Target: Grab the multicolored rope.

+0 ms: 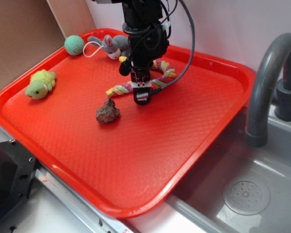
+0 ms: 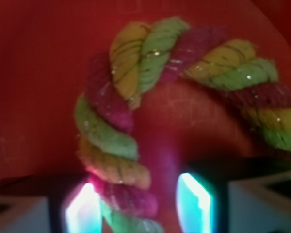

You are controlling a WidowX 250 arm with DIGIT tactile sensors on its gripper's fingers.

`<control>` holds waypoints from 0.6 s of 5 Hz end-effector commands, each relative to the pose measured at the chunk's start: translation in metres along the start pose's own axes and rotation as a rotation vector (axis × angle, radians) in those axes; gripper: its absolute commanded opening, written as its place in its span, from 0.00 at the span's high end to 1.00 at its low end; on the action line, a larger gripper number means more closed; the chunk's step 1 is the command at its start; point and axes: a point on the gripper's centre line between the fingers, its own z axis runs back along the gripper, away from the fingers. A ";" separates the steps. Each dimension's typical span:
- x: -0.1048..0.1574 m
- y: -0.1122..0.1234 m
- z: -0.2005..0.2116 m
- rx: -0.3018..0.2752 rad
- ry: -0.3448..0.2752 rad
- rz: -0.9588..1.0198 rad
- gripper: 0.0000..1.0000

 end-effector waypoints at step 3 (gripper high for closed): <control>-0.019 0.015 0.081 0.176 -0.143 0.104 1.00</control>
